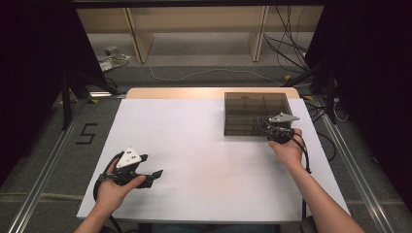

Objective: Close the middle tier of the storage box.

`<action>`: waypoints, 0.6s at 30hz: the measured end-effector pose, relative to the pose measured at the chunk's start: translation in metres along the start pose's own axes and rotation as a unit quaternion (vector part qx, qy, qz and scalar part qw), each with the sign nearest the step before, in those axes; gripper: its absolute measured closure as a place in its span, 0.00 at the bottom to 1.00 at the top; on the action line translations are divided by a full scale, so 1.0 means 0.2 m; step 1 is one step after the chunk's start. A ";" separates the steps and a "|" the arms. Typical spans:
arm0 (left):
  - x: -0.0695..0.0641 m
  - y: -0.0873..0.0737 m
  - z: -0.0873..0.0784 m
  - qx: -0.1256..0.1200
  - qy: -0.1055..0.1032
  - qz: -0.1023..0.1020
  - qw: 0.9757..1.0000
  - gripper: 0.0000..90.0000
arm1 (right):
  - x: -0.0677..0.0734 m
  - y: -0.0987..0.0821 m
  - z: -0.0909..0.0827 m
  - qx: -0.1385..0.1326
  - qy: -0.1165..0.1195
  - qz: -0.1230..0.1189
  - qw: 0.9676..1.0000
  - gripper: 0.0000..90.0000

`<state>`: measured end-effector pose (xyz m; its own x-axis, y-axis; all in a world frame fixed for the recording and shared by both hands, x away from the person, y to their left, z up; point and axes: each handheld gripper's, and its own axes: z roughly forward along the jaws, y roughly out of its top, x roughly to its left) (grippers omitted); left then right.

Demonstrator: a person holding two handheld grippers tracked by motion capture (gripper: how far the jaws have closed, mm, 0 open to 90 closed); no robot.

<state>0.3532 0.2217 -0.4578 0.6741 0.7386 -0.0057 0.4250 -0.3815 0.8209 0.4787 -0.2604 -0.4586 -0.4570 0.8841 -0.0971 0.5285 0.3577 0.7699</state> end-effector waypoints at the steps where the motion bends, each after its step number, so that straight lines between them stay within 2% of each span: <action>1: 0.00 0.00 0.00 0.000 0.000 -0.001 1.000 0.21 | 0.00 0.00 0.00 0.000 0.001 0.001 1.000 1.00; 6: 0.00 0.00 0.00 -0.001 0.001 -0.001 1.000 0.21 | 0.00 0.00 0.00 -0.001 0.001 -0.001 1.000 1.00; 18: 0.00 0.00 -0.01 -0.001 0.001 -0.002 1.000 0.21 | 0.01 -0.03 -0.08 -0.010 -0.005 -0.002 1.000 0.81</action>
<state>0.3519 0.2231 -0.4572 0.6708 0.7415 -0.0087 0.4271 -0.3768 0.8220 0.4624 -0.2660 -0.4539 -0.4520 0.8857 -0.1055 0.5123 0.3546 0.7822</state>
